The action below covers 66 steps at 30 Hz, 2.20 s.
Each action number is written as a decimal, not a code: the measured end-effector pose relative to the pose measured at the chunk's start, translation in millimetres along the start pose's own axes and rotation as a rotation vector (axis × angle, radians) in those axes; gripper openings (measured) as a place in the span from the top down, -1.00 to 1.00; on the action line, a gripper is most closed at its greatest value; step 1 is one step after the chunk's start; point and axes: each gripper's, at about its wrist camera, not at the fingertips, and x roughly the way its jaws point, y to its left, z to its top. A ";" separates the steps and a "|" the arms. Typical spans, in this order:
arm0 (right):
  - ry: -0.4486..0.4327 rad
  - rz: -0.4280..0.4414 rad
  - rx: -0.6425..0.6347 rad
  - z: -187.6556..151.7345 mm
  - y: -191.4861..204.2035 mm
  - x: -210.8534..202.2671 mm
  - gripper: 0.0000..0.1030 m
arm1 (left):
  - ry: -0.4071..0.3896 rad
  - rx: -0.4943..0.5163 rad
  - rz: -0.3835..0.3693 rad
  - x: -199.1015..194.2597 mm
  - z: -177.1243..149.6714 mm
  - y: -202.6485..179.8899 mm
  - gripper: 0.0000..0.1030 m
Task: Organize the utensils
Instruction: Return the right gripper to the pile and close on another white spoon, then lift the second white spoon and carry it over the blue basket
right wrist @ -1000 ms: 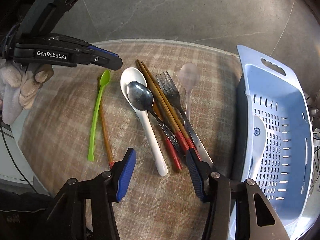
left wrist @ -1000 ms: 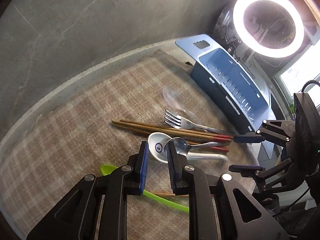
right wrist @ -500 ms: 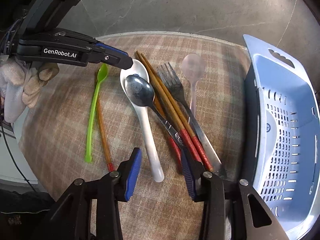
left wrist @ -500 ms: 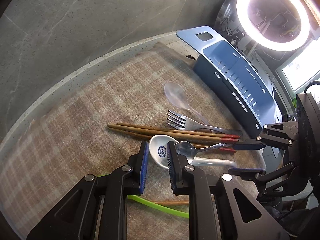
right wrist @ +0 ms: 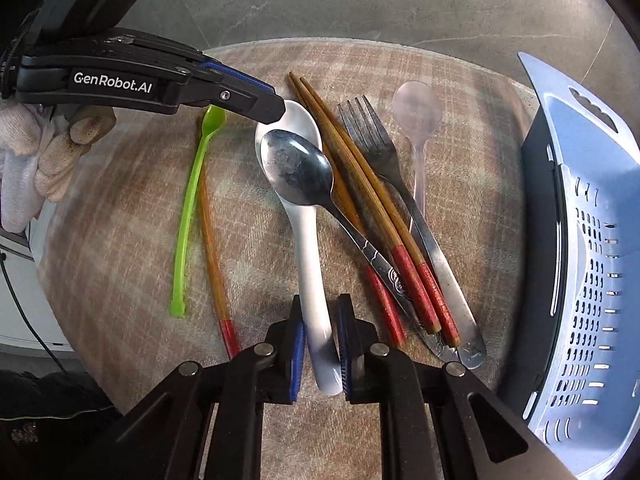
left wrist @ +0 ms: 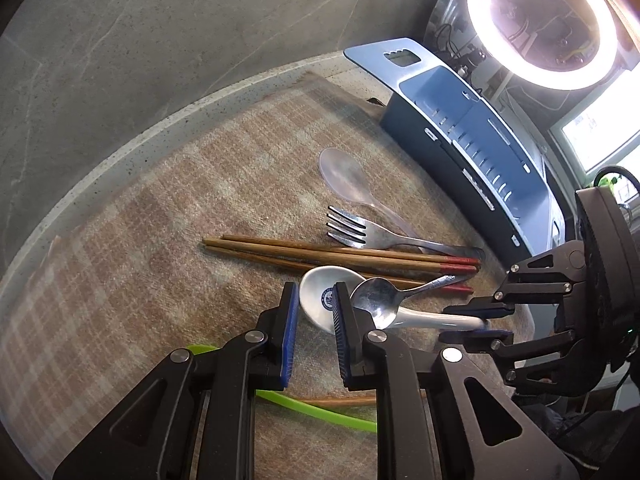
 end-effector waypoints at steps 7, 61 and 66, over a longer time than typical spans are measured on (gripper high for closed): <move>0.000 -0.009 -0.022 -3.9 4.1 -0.8 0.77 | 0.012 0.028 0.017 1.4 -0.7 -4.4 0.70; -0.118 -0.057 -0.058 -6.3 16.3 -56.3 0.79 | -0.166 0.061 0.039 -57.4 5.6 -34.3 0.85; -0.139 -0.105 -0.026 -19.2 -14.6 -77.3 0.79 | -0.186 0.102 0.009 -46.4 32.4 -63.7 0.85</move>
